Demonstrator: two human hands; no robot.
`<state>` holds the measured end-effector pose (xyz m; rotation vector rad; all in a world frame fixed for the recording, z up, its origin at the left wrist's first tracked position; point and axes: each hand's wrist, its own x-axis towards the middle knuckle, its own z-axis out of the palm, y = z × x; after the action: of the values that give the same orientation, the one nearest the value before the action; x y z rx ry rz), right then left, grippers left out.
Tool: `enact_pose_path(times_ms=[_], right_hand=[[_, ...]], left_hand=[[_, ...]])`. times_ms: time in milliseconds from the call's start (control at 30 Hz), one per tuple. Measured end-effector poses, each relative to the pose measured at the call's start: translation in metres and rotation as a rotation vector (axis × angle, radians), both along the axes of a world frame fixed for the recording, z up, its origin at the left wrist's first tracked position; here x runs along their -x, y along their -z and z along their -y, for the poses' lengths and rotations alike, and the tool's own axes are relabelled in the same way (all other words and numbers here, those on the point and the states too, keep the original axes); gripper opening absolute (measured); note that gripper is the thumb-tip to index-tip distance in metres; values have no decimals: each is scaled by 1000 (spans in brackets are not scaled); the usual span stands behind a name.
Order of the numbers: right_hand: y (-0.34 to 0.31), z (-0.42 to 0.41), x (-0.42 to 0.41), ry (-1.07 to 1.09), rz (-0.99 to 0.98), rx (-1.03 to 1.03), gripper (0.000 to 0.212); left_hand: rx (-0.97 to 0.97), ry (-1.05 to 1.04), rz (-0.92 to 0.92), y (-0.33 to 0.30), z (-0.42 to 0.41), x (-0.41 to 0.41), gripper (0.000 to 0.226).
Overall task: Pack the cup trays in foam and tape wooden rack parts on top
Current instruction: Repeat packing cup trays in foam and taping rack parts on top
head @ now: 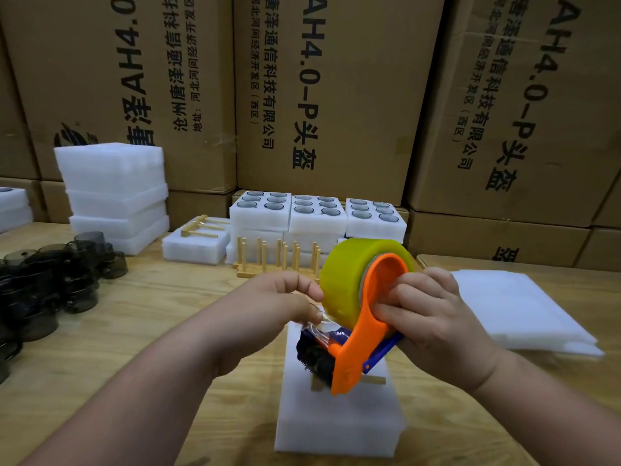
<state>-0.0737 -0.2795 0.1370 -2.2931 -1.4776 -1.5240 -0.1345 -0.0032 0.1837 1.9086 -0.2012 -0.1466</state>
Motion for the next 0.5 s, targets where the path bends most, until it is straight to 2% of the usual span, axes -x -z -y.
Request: enact_pose_path(times_ms=[67,133,200,300,500], right_hand=[[3,2,-1,14,-9,-30,25],[6,3,1,19,-24,-41,29],[8,3,2,17,-48,-41,27],[7,3,5,31,-77,-32,21],[6,1,8,52,-107,-47,13]], left_hand=[[24,108,18,3,-3,2,31],[-71,177,82,7,-3,4,42],[-208,178,192,10,-1,5,43],[-304,131,323,14,2,2,37],[-325,135,389,18,3,0,41]])
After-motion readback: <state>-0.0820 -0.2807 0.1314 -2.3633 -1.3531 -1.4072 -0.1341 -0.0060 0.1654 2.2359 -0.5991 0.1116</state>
